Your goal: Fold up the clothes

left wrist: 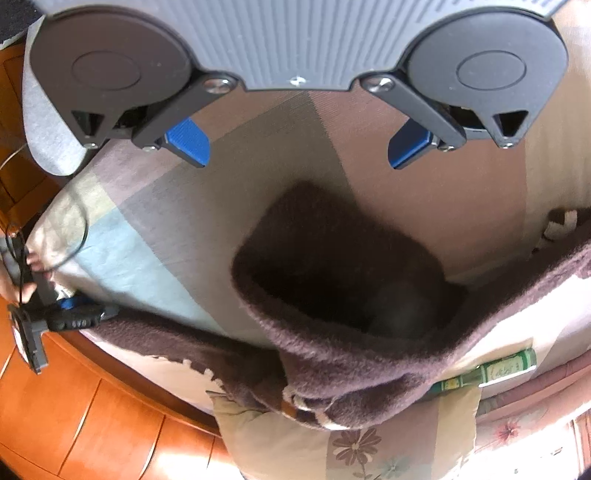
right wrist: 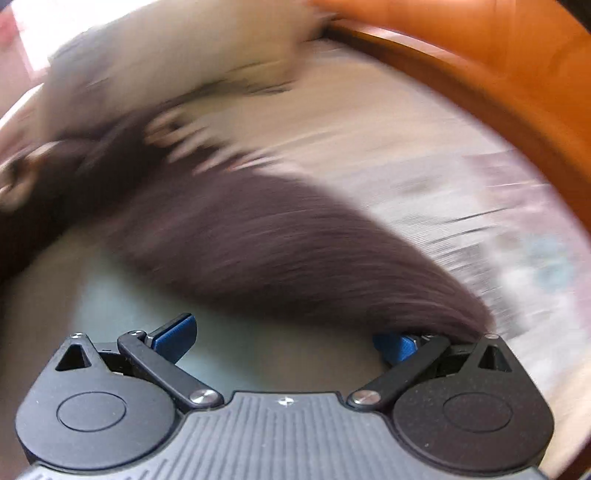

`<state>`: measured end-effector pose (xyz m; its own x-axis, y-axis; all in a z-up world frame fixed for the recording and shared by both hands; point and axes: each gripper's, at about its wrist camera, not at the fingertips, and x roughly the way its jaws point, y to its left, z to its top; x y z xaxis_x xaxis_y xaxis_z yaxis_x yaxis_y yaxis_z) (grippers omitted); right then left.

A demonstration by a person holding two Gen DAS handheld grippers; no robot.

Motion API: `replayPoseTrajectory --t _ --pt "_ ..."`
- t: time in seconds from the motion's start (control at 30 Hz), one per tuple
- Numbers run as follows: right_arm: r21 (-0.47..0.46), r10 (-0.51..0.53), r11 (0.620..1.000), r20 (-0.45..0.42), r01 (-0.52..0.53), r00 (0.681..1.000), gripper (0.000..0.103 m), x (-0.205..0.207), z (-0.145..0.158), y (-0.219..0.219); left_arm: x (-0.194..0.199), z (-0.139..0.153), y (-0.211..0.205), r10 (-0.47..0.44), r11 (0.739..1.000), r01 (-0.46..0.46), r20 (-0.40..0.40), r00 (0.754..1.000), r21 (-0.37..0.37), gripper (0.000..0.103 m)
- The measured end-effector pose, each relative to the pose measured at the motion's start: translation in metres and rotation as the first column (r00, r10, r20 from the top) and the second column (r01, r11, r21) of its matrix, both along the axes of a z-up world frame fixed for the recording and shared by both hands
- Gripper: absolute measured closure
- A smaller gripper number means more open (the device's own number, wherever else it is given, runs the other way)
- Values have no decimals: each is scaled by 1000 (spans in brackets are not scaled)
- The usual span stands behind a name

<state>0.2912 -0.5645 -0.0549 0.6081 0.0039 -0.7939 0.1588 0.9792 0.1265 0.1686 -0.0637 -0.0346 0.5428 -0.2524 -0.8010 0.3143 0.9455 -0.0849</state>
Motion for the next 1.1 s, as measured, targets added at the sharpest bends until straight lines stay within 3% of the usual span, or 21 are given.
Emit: replayPoseTrajectory --t 0.1,0.23,0.37,0.53,0.73,0.83,0.97,1.1 --pt "-40 -146 988 59 149 988 0 2 10 -36 1 0 -1 3 1000 -3 -1 1000 3 1" --pt "-13 -197 980 90 199 976 0 -9 27 -60 3 -1 -4 -3 1000 3 3 1000 17 1" --pt "12 -120 993 90 120 989 0 -20 40 -45 5 -3 -9 -14 1000 14 -4 1000 23 1" --pt "98 48 994 80 -56 996 0 -24 42 -10 6 -6 -17 -38 999 39 -10 999 27 1" --pt "67 121 989 185 -136 975 0 1 65 19 5 -6 -22 -50 998 51 -15 999 43 1" --pt "102 95 989 149 -110 984 0 24 51 18 6 -8 -20 -42 998 42 -19 999 40 1" --pt "196 54 979 61 -65 997 0 31 10 12 6 -9 -18 -34 998 35 -24 999 44 1" --pt "195 84 976 91 -101 992 0 8 1 17 10 -12 -15 -23 999 25 -36 999 47 1"
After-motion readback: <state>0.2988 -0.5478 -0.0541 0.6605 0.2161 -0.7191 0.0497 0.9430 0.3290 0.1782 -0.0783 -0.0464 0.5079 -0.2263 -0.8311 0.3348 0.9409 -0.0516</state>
